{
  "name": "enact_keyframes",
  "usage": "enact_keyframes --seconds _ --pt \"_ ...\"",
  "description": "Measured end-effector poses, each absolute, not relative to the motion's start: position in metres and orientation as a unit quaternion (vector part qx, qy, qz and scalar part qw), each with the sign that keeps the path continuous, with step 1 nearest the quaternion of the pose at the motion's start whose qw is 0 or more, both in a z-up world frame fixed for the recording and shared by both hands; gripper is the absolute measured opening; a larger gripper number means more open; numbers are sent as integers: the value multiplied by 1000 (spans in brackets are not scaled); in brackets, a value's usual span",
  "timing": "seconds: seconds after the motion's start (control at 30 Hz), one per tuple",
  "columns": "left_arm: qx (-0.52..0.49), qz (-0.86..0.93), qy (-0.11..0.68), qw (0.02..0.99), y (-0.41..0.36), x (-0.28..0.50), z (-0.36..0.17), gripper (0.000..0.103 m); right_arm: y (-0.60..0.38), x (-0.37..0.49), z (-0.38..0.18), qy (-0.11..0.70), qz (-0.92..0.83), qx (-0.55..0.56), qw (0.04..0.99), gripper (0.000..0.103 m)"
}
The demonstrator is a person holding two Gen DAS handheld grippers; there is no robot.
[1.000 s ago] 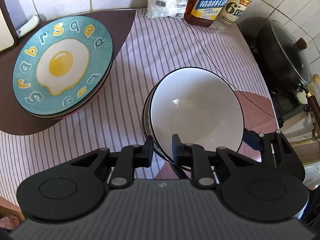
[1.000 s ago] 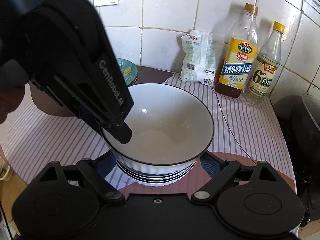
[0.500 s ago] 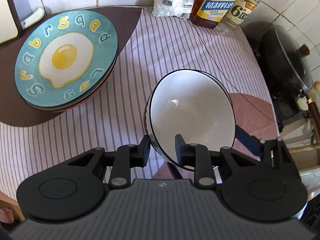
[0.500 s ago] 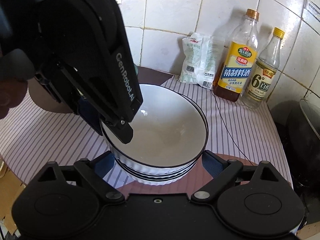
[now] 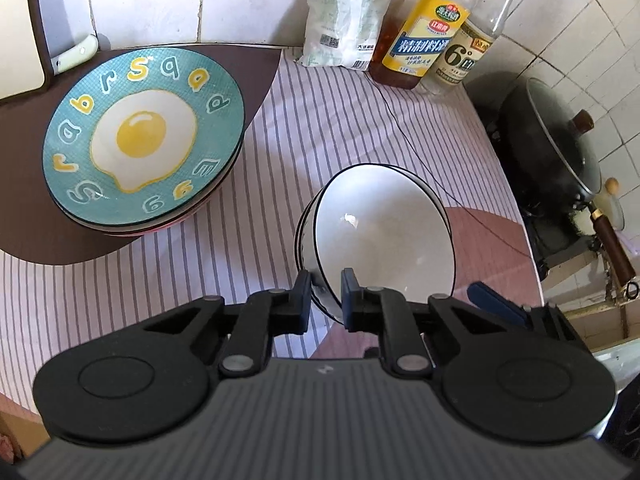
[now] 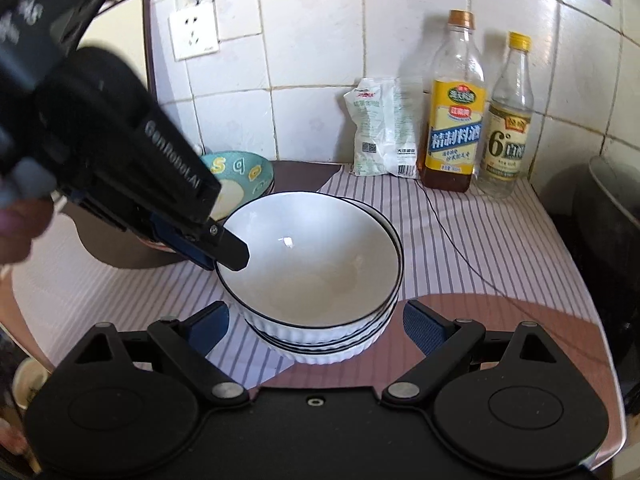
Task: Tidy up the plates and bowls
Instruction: 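Lower the bowl into the nested bowls and open both grippers, then close both grippers on the rim of the stacked white bowls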
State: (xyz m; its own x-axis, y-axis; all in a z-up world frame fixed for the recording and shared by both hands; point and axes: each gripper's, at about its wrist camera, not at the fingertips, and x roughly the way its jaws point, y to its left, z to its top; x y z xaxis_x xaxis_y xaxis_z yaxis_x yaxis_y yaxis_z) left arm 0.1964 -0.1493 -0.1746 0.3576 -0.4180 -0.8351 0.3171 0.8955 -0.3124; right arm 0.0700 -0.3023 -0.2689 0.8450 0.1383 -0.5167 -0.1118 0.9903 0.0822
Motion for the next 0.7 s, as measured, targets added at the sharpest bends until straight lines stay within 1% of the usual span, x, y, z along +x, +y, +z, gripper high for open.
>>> enact_keyframes --seconds 0.17,0.27,0.3,0.33,0.4,0.57,0.63,0.7 --pt "-52 -228 517 823 -148 197 -177 14 -305 62 -269 270 59 38 960 96" --pt "-67 -226 517 823 -144 197 -177 19 -303 57 -269 267 61 35 961 96" --pt "-72 -228 514 824 -142 196 -176 25 -302 55 -269 265 62 32 962 96" --pt "-85 -233 504 827 -139 195 -174 35 -302 54 -270 264 62 29 962 96" --pt "-117 -242 480 835 -131 191 -174 47 -299 52 -272 262 65 22 963 96" --pt "-176 -238 464 835 -112 187 -187 48 -297 55 -282 271 80 29 959 96" --pt "-186 -238 461 834 -107 188 -193 52 -297 59 -288 274 82 28 958 96" --pt "-192 -235 462 834 -104 191 -199 53 -297 64 -297 278 76 26 957 96"
